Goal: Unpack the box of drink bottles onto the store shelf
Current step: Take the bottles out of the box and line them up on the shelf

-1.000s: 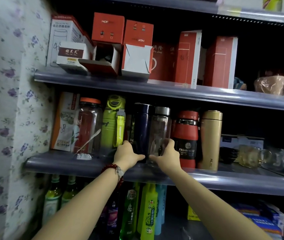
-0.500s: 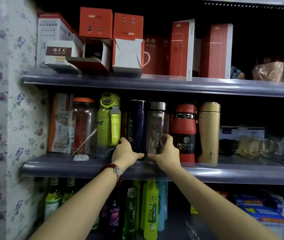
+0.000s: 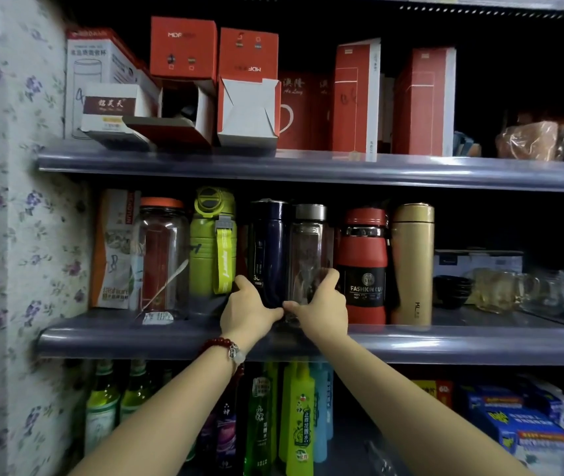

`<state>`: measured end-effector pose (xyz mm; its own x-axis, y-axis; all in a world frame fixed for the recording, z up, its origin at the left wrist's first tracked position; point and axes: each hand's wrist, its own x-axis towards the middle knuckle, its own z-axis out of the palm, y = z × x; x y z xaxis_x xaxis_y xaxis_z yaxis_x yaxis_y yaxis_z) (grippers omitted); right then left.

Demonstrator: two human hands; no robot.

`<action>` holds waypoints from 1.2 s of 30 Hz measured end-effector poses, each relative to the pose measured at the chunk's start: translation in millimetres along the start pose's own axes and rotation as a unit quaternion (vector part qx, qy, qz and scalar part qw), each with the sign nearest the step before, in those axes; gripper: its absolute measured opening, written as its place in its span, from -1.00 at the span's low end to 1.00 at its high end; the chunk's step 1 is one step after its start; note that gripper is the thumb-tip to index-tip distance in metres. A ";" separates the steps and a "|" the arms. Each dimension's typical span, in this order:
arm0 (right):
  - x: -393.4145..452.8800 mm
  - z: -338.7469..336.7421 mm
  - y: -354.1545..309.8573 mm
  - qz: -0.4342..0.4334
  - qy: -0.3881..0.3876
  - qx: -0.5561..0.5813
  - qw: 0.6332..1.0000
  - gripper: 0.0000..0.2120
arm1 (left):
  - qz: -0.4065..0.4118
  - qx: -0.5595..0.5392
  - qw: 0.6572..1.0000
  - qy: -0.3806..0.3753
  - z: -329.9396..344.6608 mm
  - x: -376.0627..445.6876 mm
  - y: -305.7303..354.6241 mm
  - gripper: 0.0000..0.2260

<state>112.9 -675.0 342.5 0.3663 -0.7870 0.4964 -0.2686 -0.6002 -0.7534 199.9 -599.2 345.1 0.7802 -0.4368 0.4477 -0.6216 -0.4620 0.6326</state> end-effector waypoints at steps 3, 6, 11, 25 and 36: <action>1.6 -1.7 -1.8 0.014 0.000 0.005 1.000 -0.25 | -0.017 -0.011 1.000 0.011 -1.1 -0.8 1.8 -0.29; 3.6 -8.2 -1.0 0.011 -0.021 0.027 0.999 -0.29 | -0.019 -0.001 0.999 0.032 2.8 -4.1 1.1 -0.26; 3.9 -20.8 1.4 -0.009 -0.056 0.053 0.997 -0.40 | -0.017 0.009 1.000 0.025 0.5 -5.5 1.5 -0.33; -0.7 -23.9 3.2 -0.027 -0.049 0.024 0.998 -0.42 | 0.028 -0.036 0.999 -0.006 -3.0 -0.8 -6.1 -0.37; -14.7 -33.1 2.9 -0.047 -0.025 -0.065 0.996 -0.43 | 0.054 0.044 0.997 -0.017 -6.9 -10.9 -2.0 -0.32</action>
<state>77.3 -669.9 347.2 0.4388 -0.7208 0.5365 -0.3436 -0.6863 -0.6410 193.2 -588.2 343.3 0.7065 -0.5135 0.4870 -0.7068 -0.4761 0.5233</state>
